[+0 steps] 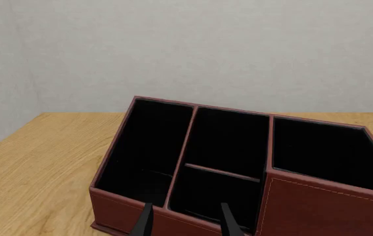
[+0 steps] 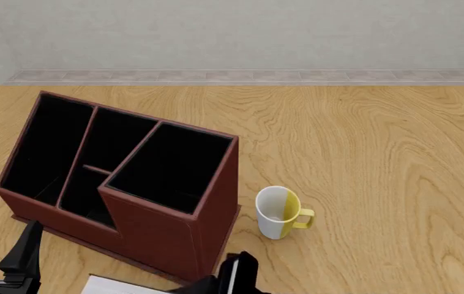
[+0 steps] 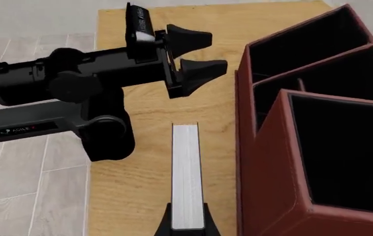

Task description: Pick up the book and place it in the right compartment of the caddy.

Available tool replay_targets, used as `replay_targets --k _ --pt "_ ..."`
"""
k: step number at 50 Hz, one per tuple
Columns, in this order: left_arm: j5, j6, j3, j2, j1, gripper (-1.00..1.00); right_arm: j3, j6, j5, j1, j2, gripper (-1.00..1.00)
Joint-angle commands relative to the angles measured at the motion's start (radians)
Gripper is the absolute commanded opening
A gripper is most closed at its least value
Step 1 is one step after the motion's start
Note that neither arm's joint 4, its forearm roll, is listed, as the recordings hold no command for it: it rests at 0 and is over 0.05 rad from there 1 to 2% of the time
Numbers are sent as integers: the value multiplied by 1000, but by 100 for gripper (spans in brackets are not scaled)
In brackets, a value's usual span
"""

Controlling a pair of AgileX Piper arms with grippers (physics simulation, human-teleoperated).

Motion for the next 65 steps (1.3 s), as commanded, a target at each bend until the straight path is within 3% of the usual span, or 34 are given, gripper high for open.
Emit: replay_targets --k 1,15,18,32,34,36,41,49,65 --pt "0 0 0 0 0 100 -65 14 90 20 -75 -100" --pt "0 0 0 0 0 100 -176 7 247 25 -159 -100" --pt "0 0 0 0 0 100 -210 -37 295 21 -170 -100" --pt "0 0 0 0 0 100 -340 -28 431 39 -217 -100" --pt "0 0 0 0 0 100 -360 -77 458 27 -223 -100" --pt "0 0 0 0 0 100 -385 -63 476 39 -227 -100" --pt "0 0 0 0 0 100 -443 -88 537 29 -232 -100" --pt "0 0 0 0 0 100 -547 -21 612 19 -272 -100" --pt "0 0 0 0 0 100 -660 -55 720 -21 -243 -100"
